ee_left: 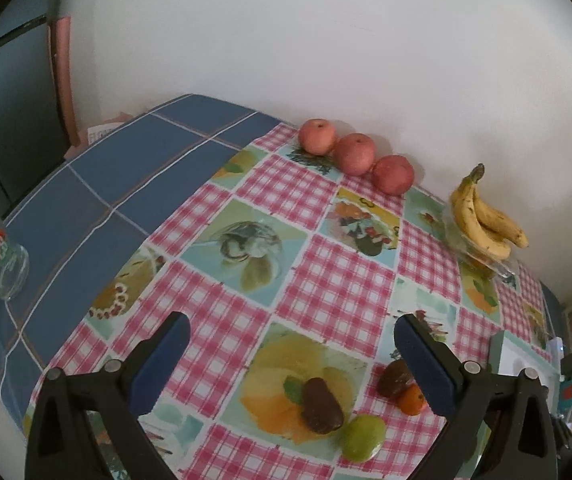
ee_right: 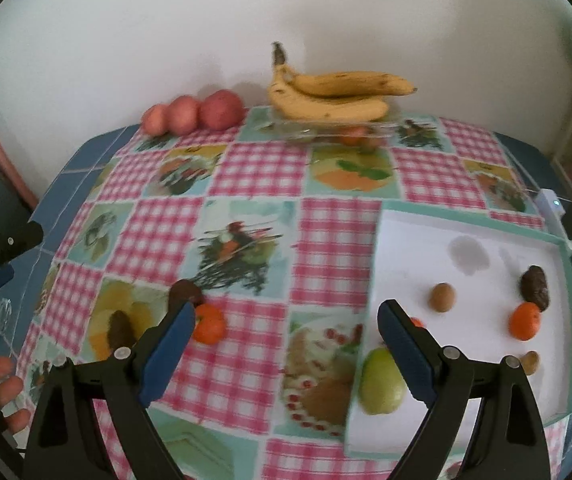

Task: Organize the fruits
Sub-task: 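Move both open tools back to the fruits on the cloth, then grasp the dark wrinkled fruit with the left tool while the right tool grasps a tangerine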

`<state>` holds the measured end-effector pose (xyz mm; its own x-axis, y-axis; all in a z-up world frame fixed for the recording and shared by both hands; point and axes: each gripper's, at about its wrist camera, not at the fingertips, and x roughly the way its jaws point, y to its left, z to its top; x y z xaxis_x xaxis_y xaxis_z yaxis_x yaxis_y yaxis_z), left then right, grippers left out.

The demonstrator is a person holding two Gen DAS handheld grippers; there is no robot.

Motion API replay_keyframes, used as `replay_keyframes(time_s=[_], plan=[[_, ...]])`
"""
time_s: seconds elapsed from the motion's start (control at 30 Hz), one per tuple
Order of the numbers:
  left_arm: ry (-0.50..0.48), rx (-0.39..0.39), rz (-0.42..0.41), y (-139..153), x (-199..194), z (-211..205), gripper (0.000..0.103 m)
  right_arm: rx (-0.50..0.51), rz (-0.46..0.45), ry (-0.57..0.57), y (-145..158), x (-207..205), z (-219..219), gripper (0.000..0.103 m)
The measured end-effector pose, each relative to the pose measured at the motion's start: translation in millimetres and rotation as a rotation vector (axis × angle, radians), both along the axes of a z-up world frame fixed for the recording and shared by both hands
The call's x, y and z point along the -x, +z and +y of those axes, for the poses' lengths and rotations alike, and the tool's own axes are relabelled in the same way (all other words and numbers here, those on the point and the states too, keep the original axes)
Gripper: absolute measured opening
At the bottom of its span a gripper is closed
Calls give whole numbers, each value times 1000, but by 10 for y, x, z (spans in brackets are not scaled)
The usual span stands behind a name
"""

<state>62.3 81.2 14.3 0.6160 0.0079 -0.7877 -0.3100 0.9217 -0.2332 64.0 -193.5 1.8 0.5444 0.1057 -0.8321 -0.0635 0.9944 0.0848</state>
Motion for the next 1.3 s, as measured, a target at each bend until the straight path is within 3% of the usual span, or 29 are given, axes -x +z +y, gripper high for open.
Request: replay_keyframes(time_s=[0.23,0.43,0.63,0.8,0.9,1.3], plan=[[-42,43,73,-199,-45,-58,103,24,42,56,-96,-18,293,93],[-102,93,237,-644,-180,-217,103,67,107,89,-312,-63,426,93],[-111,87,328,-893,-206,-319,103,113,190,91,-614,-119,449,93],[-105,138,364,-1018,-175,-320,100,141,227,103,-777,-139,479,93],[-118,163,382,-1059,-181,-355,88,169,242,122,-871,-134,525,93],[-104,154,389,-1043,-181,-330,76,141,215,146,-963,-131,603,93]])
